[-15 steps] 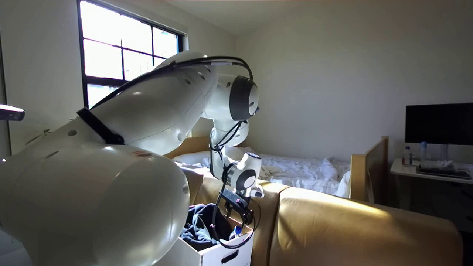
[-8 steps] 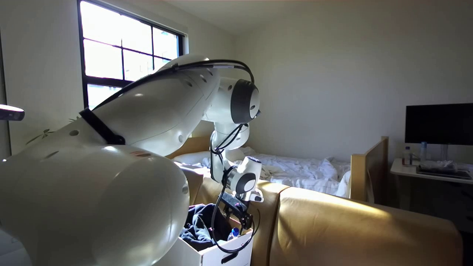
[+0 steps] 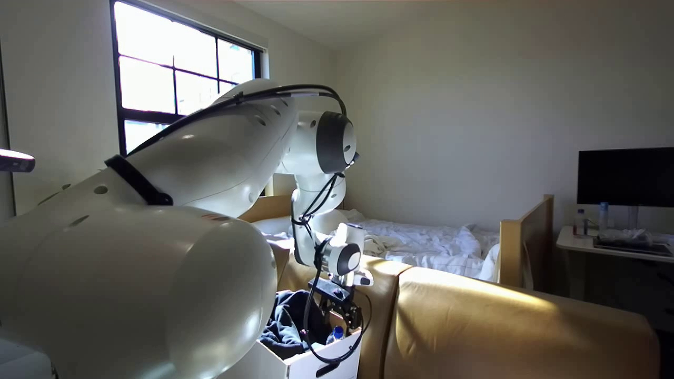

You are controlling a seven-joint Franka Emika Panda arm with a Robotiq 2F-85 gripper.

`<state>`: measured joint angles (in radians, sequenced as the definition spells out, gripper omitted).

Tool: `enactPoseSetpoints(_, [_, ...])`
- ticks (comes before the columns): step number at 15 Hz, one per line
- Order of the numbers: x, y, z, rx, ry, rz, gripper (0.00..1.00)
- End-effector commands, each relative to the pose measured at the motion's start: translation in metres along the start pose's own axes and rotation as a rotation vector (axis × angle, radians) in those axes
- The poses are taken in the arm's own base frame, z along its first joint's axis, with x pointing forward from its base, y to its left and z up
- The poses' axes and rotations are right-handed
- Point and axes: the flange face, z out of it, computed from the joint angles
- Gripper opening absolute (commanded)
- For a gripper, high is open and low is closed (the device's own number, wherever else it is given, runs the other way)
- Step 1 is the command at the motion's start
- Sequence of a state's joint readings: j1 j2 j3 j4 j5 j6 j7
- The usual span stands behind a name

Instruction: Remove the bottle from the box

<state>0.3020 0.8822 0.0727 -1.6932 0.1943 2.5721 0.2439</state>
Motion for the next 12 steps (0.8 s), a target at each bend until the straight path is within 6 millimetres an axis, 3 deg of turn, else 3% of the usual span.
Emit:
enactPoseSetpoints(1, [-0.006,-0.004,-0.008,-0.058,-0.039,0.029,1.00])
enactPoseSetpoints(2, [-0.008,-0.007,-0.009,-0.055,-0.057,0.032,1.00])
enactPoseSetpoints(3, [-0.008,-0.009,-0.010,-0.065,-0.063,0.039,0.75])
enactPoseSetpoints(4, [-0.009,-0.011,-0.013,-0.080,-0.075,0.046,0.74])
enactPoseSetpoints(12, [-0.006,-0.020,-0.033,-0.141,-0.121,0.064,0.20])
